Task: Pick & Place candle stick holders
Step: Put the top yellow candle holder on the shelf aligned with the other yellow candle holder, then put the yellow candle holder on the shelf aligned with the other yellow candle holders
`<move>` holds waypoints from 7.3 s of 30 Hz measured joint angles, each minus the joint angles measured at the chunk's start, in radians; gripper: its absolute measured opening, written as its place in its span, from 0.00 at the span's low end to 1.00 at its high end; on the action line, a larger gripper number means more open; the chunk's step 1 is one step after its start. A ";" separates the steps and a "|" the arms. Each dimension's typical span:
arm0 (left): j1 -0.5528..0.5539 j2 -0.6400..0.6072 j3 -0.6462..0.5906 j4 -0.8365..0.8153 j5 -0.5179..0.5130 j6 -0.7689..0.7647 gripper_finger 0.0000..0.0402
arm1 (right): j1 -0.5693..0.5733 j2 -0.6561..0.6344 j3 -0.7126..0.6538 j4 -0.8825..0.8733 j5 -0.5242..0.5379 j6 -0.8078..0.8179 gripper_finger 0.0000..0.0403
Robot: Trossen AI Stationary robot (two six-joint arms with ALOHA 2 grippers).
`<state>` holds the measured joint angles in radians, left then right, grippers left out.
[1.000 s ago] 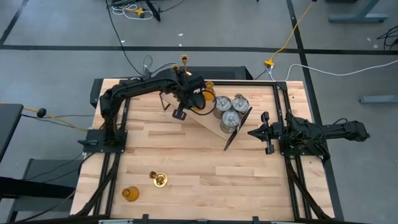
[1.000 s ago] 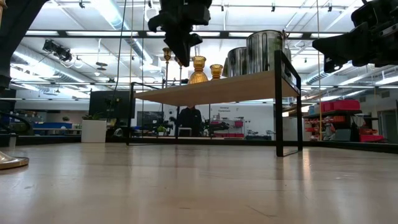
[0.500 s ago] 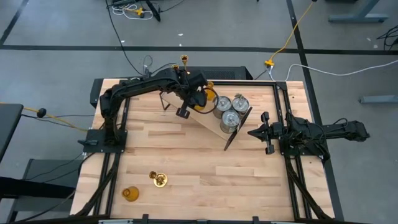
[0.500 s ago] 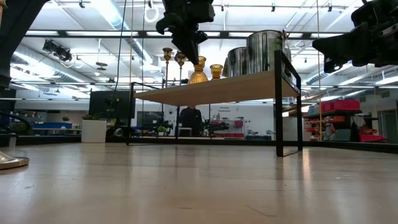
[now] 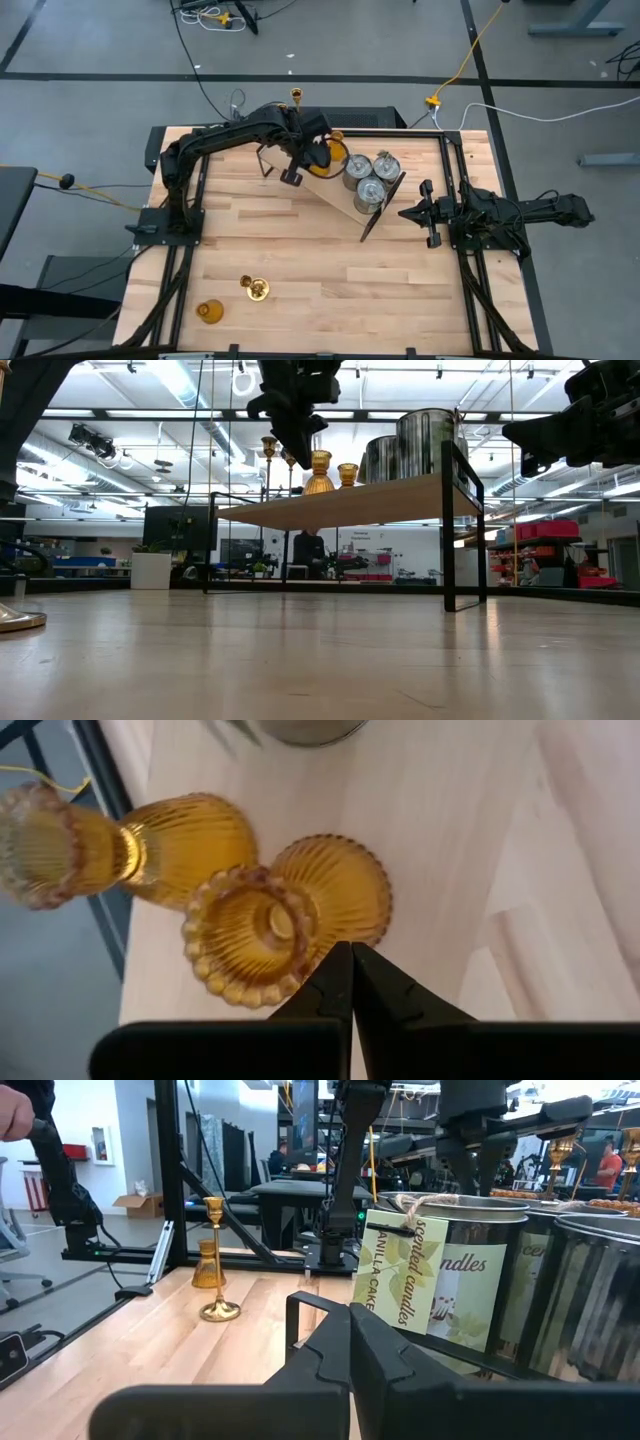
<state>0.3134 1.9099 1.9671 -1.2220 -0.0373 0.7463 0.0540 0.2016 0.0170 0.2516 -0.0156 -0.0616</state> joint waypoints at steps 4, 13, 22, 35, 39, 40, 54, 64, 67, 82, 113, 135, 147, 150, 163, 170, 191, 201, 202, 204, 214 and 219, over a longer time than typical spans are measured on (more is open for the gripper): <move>0.005 0.000 0.000 0.019 -0.027 0.000 0.02 | 0.000 0.000 0.000 0.000 0.000 0.000 0.01; 0.005 0.000 0.000 0.055 -0.029 0.010 0.02 | 0.000 0.000 0.000 0.000 0.000 0.000 0.01; -0.015 -0.014 0.008 -0.057 -0.028 -0.007 0.01 | 0.000 0.000 0.000 0.000 0.000 0.000 0.01; -0.073 -0.110 0.026 -0.118 0.076 -0.140 0.01 | 0.000 0.000 0.000 -0.007 0.000 0.000 0.01; -0.077 -0.119 0.026 -0.116 0.079 -0.161 0.01 | 0.000 0.000 0.000 -0.008 0.000 0.000 0.01; -0.077 -0.120 0.026 -0.116 0.083 -0.168 0.01 | 0.000 0.000 0.000 -0.008 0.000 0.000 0.01; -0.174 -0.172 0.007 -0.170 0.166 -0.248 0.01 | 0.000 0.000 0.000 -0.007 0.000 0.000 0.01; -0.230 -0.397 -0.364 -0.014 0.164 -0.314 0.01 | 0.000 0.000 0.000 -0.007 0.000 0.000 0.01; -0.240 -0.481 -0.460 0.006 0.162 -0.326 0.01 | 0.000 0.000 0.000 -0.007 0.000 0.000 0.01; -0.263 -0.792 -0.705 0.001 0.154 -0.402 0.01 | 0.000 0.000 0.000 -0.007 0.000 0.000 0.01; -0.608 -0.883 -0.734 0.009 0.230 -0.458 0.01 | 0.000 0.000 0.000 -0.007 0.000 0.000 0.01; -0.975 -0.875 -0.733 0.008 0.167 -0.607 0.04 | 0.000 0.000 0.000 -0.007 0.000 0.000 0.01; -1.067 -0.814 -0.733 0.039 0.153 -0.605 0.05 | 0.000 0.000 0.000 -0.007 0.000 0.000 0.01; -1.101 -0.800 -0.733 0.053 0.154 -0.604 0.06 | 0.000 0.000 0.000 -0.007 0.000 0.000 0.01; -1.257 -0.749 -0.733 0.075 0.057 -0.605 0.17 | 0.000 0.000 0.000 -0.007 0.000 0.000 0.01; -1.310 -0.683 -0.733 0.081 0.056 -0.668 0.31 | 0.000 0.000 0.000 -0.007 0.000 0.000 0.01; -1.397 -0.561 -0.813 0.209 -0.008 -0.782 0.51 | 0.000 0.000 0.000 -0.007 0.000 0.000 0.01; -1.405 -0.562 -0.920 0.315 -0.019 -0.840 0.49 | 0.000 0.000 0.000 -0.007 0.000 0.000 0.01; -1.405 -0.562 -0.926 0.315 -0.020 -0.841 0.49 | 0.000 0.000 0.000 -0.007 0.000 0.000 0.01; -1.405 -0.562 -0.929 0.315 -0.023 -0.842 0.49 | 0.000 0.000 0.000 -0.007 0.000 0.000 0.01; -1.403 -0.553 -0.929 0.327 -0.055 -0.846 0.49 | 0.000 0.000 0.000 -0.007 0.000 0.000 0.01; -1.403 -0.539 -0.929 0.332 -0.041 -0.848 0.49 | 0.000 0.000 0.000 -0.007 0.000 0.000 0.01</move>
<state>-1.0897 1.3713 1.0378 -0.8902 -0.0785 -0.1017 0.0540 0.2014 0.0166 0.2447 -0.0155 -0.0616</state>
